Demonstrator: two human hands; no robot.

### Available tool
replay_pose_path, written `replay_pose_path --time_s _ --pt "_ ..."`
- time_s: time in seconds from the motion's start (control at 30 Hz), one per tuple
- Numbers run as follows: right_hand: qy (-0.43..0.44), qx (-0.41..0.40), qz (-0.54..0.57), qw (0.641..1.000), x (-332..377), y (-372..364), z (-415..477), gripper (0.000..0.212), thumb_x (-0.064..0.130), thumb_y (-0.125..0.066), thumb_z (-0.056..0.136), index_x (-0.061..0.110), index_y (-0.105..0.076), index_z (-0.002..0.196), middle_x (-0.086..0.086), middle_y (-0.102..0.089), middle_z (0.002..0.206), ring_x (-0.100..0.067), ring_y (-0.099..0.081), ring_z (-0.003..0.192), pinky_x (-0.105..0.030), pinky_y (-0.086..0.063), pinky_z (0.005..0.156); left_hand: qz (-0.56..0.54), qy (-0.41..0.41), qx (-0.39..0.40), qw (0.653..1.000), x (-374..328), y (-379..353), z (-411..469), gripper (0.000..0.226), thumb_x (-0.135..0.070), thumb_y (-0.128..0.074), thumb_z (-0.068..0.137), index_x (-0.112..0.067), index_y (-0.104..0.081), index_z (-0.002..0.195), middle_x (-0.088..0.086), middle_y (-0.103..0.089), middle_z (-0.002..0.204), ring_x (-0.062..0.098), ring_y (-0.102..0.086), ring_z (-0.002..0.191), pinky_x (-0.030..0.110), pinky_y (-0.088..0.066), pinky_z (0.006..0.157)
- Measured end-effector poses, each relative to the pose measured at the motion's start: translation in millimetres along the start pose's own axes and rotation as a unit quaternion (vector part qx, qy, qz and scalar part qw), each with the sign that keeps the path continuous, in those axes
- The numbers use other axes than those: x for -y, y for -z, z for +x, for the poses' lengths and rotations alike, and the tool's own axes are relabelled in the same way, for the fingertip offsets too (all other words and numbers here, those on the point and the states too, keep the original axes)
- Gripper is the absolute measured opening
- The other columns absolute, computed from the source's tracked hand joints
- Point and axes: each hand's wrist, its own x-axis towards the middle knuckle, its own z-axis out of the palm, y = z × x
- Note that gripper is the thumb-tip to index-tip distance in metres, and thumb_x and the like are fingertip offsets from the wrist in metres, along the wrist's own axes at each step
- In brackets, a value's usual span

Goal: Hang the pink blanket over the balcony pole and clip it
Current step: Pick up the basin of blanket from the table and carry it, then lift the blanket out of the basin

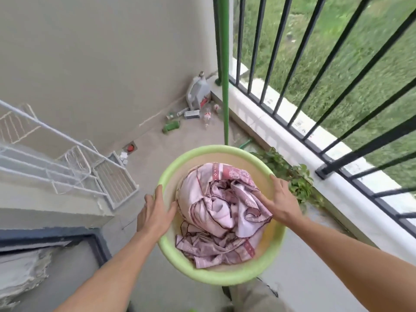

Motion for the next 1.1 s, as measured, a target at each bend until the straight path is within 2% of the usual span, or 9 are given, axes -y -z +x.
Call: replay_pose_path --time_s 0.17,0.33,0.53,0.63,0.73,0.8,0.93,1.03,1.1 --pt "-0.059 0.004 0.010 0.998 3 -31 77 0.091 0.074 -0.045 0.080 0.022 -0.016 0.149 -0.009 -0.035 0.140 -0.027 -0.047 0.122 -0.042 -0.044 0.095 0.015 -0.016 0.042 0.999 -11 -23 102 0.068 -0.046 -0.047 0.091 -0.025 -0.012 0.146 0.017 -0.039 0.134 0.037 -0.049 0.116 0.045 -0.043 0.089" --pt "-0.137 0.001 0.024 0.990 -1 -61 131 0.092 0.073 -0.048 0.078 0.023 -0.018 0.149 -0.011 -0.035 0.142 -0.029 -0.043 0.126 -0.043 -0.042 0.099 0.023 -0.048 0.085 0.995 -24 -46 188 0.069 -0.044 -0.050 0.090 -0.026 -0.014 0.145 0.016 -0.040 0.128 0.038 -0.049 0.114 0.045 -0.042 0.089" --pt "-0.234 -0.040 0.071 0.969 -26 -119 191 0.094 0.063 -0.058 0.079 0.016 -0.019 0.150 -0.013 -0.035 0.146 -0.029 -0.035 0.133 -0.043 -0.034 0.106 0.029 -0.135 0.151 0.979 -38 -111 293 0.076 -0.041 -0.055 0.088 -0.022 -0.013 0.148 0.018 -0.039 0.120 0.042 -0.053 0.104 0.042 -0.043 0.082" --pt "-0.277 -0.062 0.097 0.954 -44 -154 208 0.099 0.060 -0.056 0.071 0.012 -0.019 0.150 -0.015 -0.033 0.147 -0.029 -0.033 0.134 -0.041 -0.031 0.107 0.031 -0.179 0.176 0.968 -44 -151 335 0.079 -0.041 -0.055 0.087 -0.024 -0.008 0.149 0.018 -0.039 0.121 0.042 -0.054 0.101 0.041 -0.044 0.081" --pt "-0.300 -0.089 0.103 0.944 -59 -183 215 0.095 0.048 -0.066 0.076 0.012 -0.019 0.150 -0.015 -0.034 0.147 -0.028 -0.032 0.134 -0.040 -0.029 0.108 0.041 -0.214 0.190 0.957 -46 -182 363 0.082 -0.040 -0.056 0.087 -0.025 -0.005 0.150 0.018 -0.038 0.122 0.041 -0.052 0.101 0.042 -0.045 0.083" --pt "-0.307 -0.119 0.096 0.939 -64 -199 217 0.090 0.043 -0.068 0.080 0.015 -0.019 0.150 -0.012 -0.034 0.145 -0.028 -0.033 0.133 -0.042 -0.031 0.106 0.051 -0.224 0.185 0.955 -45 -197 373 0.084 -0.039 -0.056 0.086 -0.024 -0.004 0.150 0.017 -0.037 0.122 0.040 -0.051 0.103 0.043 -0.045 0.084" --pt "-0.313 -0.155 0.097 0.932 -64 -213 218 0.088 0.049 -0.064 0.080 0.021 -0.018 0.150 -0.008 -0.031 0.147 -0.027 -0.031 0.135 -0.045 -0.034 0.106 0.075 -0.245 0.158 0.954 -40 -211 373 0.086 -0.039 -0.057 0.085 -0.022 -0.004 0.151 0.016 -0.036 0.121 0.038 -0.050 0.102 0.044 -0.044 0.083" --pt "-0.325 -0.154 0.103 0.927 -54 -209 210 0.079 0.051 -0.059 0.082 0.021 -0.026 0.148 -0.006 -0.023 0.155 -0.025 -0.024 0.141 -0.045 -0.029 0.111 0.067 -0.301 0.086 0.947 -40 -209 373 0.069 -0.048 -0.043 0.088 -0.015 -0.026 0.146 0.022 -0.038 0.134 0.040 -0.041 0.119 0.049 -0.034 0.097" --pt "-0.305 -0.218 0.099 0.922 -39 -205 199 0.069 0.053 -0.049 0.084 0.018 -0.039 0.142 -0.008 -0.032 0.152 -0.025 -0.030 0.138 -0.046 -0.031 0.110 0.030 -0.374 0.058 0.925 -53 -202 370 0.065 -0.053 -0.034 0.088 -0.015 -0.039 0.140 0.018 -0.036 0.143 0.036 -0.035 0.129 0.048 -0.029 0.103"
